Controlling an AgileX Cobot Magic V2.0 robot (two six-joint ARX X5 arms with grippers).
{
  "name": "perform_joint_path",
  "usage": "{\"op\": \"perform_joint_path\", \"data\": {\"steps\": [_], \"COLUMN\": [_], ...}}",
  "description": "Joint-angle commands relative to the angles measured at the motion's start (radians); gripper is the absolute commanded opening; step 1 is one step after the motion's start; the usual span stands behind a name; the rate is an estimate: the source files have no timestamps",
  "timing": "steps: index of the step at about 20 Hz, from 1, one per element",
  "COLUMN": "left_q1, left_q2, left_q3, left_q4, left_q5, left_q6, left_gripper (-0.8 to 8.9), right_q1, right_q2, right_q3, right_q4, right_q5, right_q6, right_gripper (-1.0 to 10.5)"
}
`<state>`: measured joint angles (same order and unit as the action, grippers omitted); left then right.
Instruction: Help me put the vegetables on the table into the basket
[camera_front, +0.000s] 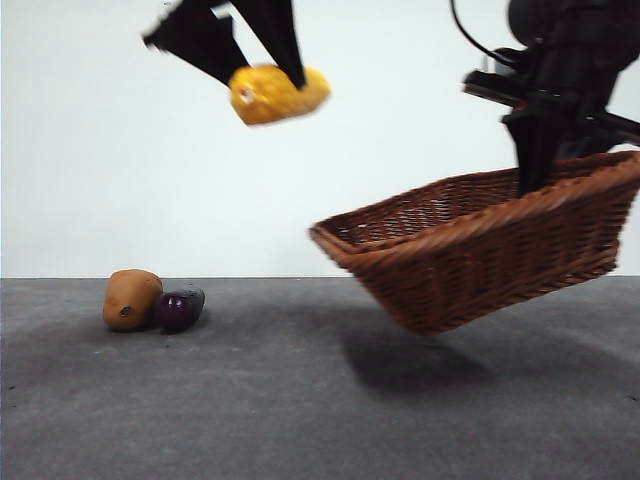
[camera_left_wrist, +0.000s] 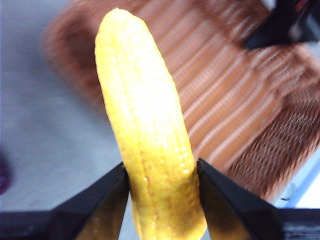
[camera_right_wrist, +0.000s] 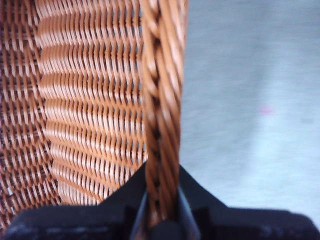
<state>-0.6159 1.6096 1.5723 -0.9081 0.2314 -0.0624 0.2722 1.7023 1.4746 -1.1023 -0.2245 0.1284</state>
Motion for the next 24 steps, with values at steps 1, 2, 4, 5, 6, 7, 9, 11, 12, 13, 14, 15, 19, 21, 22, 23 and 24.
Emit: {"op": "perform_joint_path", "data": {"steps": [1, 2, 4, 5, 6, 7, 9, 11, 12, 13, 14, 15, 19, 21, 22, 23, 24], "left_q1": [-0.001, -0.002, -0.001, -0.001, -0.001, -0.001, -0.008, -0.008, -0.008, -0.008, -0.008, -0.006, 0.018, 0.042, 0.055, 0.071, 0.090], "left_q2": [0.046, 0.065, 0.104, 0.123, 0.139, 0.153, 0.177, 0.191, 0.192, 0.192, 0.192, 0.192, 0.174, 0.137, 0.111, 0.082, 0.049], "left_q3": [-0.006, -0.006, -0.006, -0.006, -0.006, -0.006, -0.006, -0.006, -0.006, -0.006, -0.006, -0.006, -0.006, -0.006, -0.006, -0.006, -0.006], "left_q4": [0.040, 0.049, 0.041, 0.034, 0.030, 0.029, 0.032, 0.032, 0.035, 0.044, 0.053, 0.067, 0.098, 0.063, 0.029, -0.010, -0.048], "left_q5": [0.034, 0.034, 0.034, 0.035, 0.037, 0.038, 0.038, 0.039, 0.038, 0.038, 0.039, 0.038, 0.038, 0.038, 0.037, 0.036, 0.028], "left_q6": [-0.032, -0.039, -0.040, -0.040, -0.040, -0.040, -0.041, -0.042, -0.043, -0.045, -0.047, -0.042, -0.036, -0.028, 0.000, 0.035, 0.067], "left_gripper": [-0.13, -0.13, -0.13, -0.13, -0.13, -0.13, -0.03, 1.13, 2.90, 4.42, 5.14, 5.13, 5.13, 5.12, 5.12, 5.12, 5.12], "right_q1": [0.047, 0.065, 0.092, 0.101, 0.109, 0.115, 0.122, 0.122, 0.122, 0.122, 0.122, 0.122, 0.121, 0.120, 0.120, 0.120, 0.120], "right_q2": [-0.008, -0.008, -0.008, -0.008, -0.008, -0.008, -0.008, -0.008, -0.008, -0.008, -0.008, -0.008, -0.008, -0.008, -0.008, -0.008, -0.008], "right_q3": [0.007, 0.007, 0.007, 0.007, 0.007, 0.007, 0.007, 0.007, 0.007, 0.007, 0.007, 0.007, 0.007, 0.007, 0.007, 0.007, 0.007], "right_q4": [0.008, 0.012, 0.021, 0.027, 0.032, 0.037, 0.049, 0.052, 0.054, 0.056, 0.056, 0.056, 0.053, 0.055, 0.055, 0.055, 0.055], "right_q5": [-0.011, -0.011, -0.011, -0.011, -0.018, -0.032, -0.060, -0.076, -0.091, -0.095, -0.096, -0.097, -0.097, -0.095, -0.089, -0.080, -0.067], "right_q6": [0.030, 0.037, 0.056, 0.064, 0.073, 0.075, 0.079, 0.081, 0.081, 0.081, 0.081, 0.081, 0.080, 0.080, 0.080, 0.078, 0.078], "right_gripper": [-0.1, -0.1, -0.1, -0.1, -0.1, -0.1, -0.1, -0.1, -0.1, -0.1, -0.1, -0.1, -0.1, -0.1, -0.1, -0.1, -0.1]}}
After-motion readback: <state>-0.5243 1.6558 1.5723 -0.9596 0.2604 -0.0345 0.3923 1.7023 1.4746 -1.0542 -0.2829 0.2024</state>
